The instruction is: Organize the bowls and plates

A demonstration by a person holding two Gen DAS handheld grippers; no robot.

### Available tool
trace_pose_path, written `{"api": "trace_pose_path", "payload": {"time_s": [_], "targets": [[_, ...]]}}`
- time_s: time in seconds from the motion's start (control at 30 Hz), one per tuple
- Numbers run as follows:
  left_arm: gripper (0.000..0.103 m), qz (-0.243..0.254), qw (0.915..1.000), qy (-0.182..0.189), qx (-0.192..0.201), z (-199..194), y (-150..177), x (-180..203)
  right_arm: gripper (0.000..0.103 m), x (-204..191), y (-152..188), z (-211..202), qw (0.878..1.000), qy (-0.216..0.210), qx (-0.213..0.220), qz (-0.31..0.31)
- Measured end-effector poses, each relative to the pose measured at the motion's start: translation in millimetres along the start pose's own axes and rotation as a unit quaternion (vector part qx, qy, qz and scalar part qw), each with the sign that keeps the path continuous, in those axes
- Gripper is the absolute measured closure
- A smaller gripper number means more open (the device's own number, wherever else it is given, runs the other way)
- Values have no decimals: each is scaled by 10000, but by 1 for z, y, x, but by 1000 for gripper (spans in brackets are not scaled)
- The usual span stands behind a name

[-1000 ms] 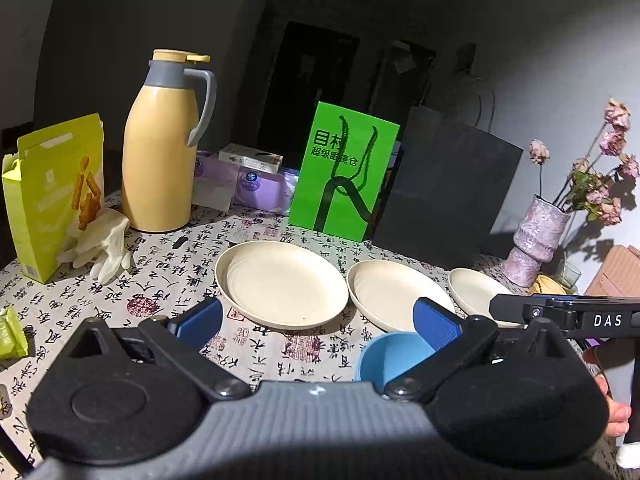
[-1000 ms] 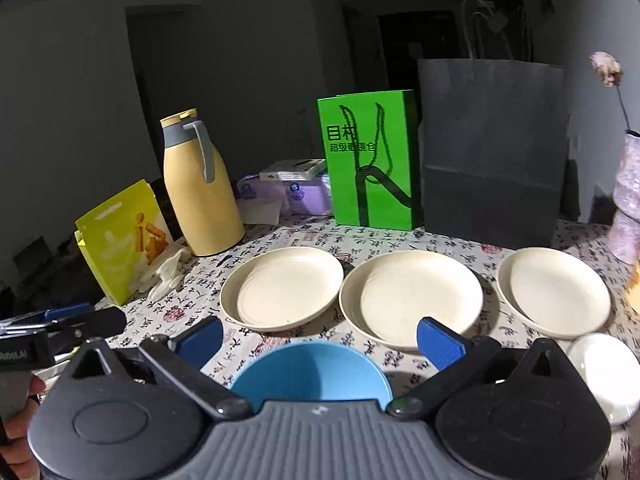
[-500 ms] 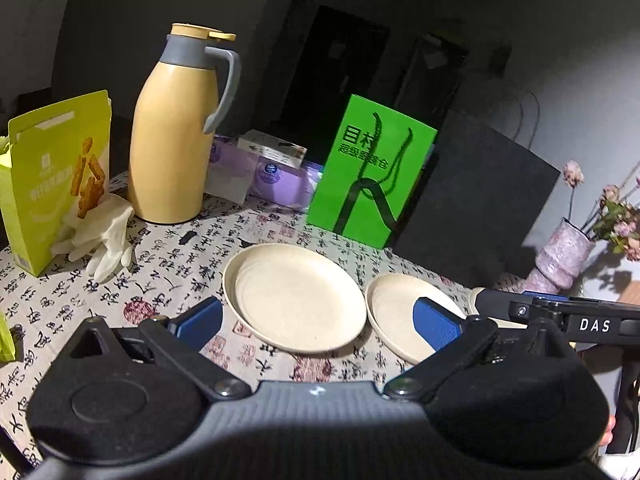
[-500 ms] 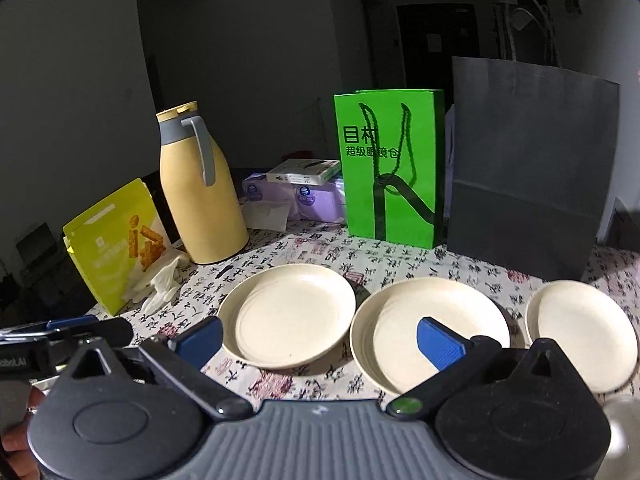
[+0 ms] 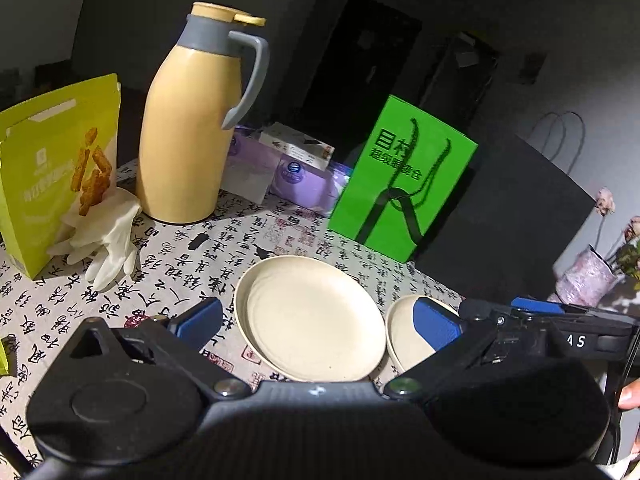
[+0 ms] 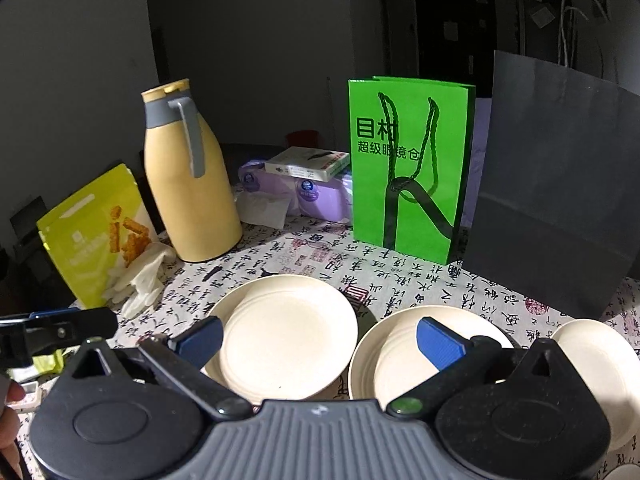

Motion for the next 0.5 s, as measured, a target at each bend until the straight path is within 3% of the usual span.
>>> {"api": "trace_pose_path", "payload": {"time_s": [0.17,0.5], "targets": [[0,-364,9988,-305,-128,19,-17,-12,1,1,-17,21,9999,47,-161,0],[0,-758,9958,-413,-290,56,-50,-31,1,5,-49,60,9986,190,-495,63]]}}
Point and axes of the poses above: each gripper's, at about its wrist camera, not at the fingertips, and z roughly the way its jaws point, x to its right, y to its underside, the point moved 2 cm from there along z, roughly the way its jaws point, and after that the axes turned 13 degrees about -x, right-handed, at the moved point
